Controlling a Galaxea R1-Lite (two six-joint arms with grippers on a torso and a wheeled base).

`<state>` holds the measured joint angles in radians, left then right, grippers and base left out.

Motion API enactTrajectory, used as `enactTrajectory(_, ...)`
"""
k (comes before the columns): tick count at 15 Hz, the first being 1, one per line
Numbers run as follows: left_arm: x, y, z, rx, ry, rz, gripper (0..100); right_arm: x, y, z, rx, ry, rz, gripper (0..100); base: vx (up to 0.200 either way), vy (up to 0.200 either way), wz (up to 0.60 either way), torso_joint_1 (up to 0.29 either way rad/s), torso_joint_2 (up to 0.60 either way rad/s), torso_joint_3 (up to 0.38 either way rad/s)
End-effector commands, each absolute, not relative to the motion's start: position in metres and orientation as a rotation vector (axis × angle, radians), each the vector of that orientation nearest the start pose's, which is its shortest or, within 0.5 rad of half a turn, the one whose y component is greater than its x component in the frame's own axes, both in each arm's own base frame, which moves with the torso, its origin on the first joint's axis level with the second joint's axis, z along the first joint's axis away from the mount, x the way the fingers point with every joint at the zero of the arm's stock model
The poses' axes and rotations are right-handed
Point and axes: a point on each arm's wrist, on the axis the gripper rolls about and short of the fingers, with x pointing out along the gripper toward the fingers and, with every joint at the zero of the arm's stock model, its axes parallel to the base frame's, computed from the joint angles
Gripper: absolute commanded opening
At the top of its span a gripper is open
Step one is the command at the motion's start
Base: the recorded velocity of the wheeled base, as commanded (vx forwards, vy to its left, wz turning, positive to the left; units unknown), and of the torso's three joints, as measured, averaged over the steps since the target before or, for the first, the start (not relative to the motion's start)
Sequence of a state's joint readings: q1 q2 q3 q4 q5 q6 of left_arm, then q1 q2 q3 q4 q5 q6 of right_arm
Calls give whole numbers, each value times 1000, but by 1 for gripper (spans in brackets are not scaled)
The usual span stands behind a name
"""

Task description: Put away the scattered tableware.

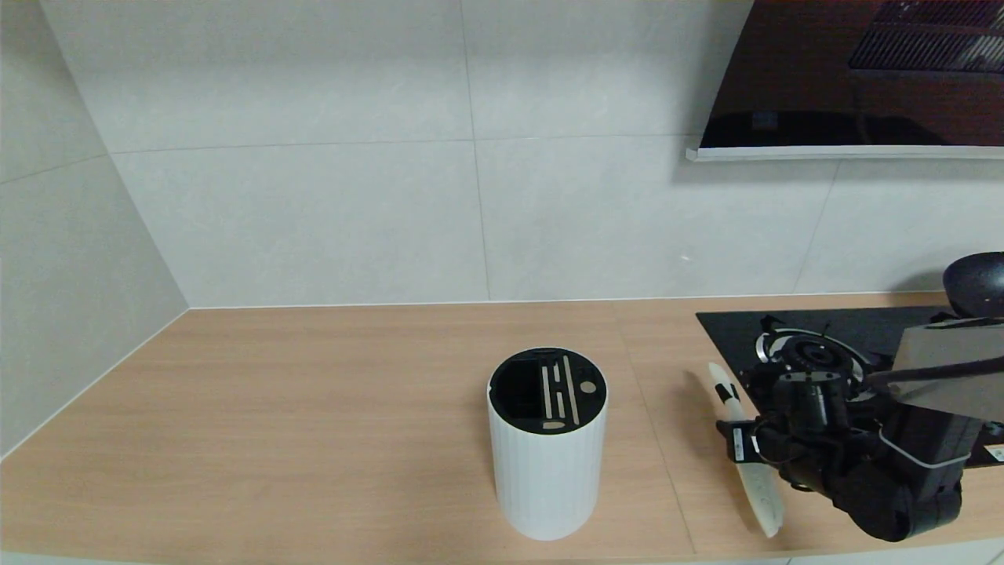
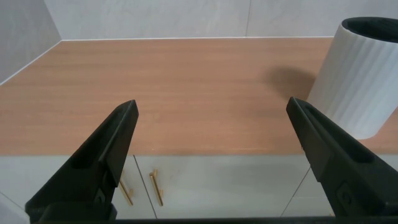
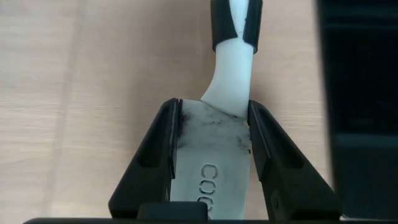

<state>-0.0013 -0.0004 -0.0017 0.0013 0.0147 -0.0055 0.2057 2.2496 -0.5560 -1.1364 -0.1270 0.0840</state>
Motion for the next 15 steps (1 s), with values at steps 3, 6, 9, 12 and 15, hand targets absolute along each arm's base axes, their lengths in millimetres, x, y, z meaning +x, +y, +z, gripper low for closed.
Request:
enactTrajectory(3, -23, 0, 76, 0, 0, 14, 100, 279, 80, 91, 15, 318, 158, 0, 0, 0, 0, 0, 0, 0)
enactTrajectory(6, -23, 0, 76, 11, 0, 12, 100, 264, 86, 124, 3, 215, 209, 0, 0, 0, 0, 0, 0, 0)
enactTrajectory(9, -32, -3, 106, 42, -90, -152, 100, 264, 97, 166, -42, 73, 277, 0, 0, 0, 0, 0, 0, 0)
enactTrajectory(12, -10, -8, 185, 23, 51, -375, 100, 259, 126, 215, -33, 28, 369, 0, 0, 0, 0, 0, 0, 0)
enactTrajectory(15, 55, -12, 249, -6, 165, -514, 100, 239, 161, 240, -33, 27, 482, 0, 0, 0, 0, 0, 0, 0)
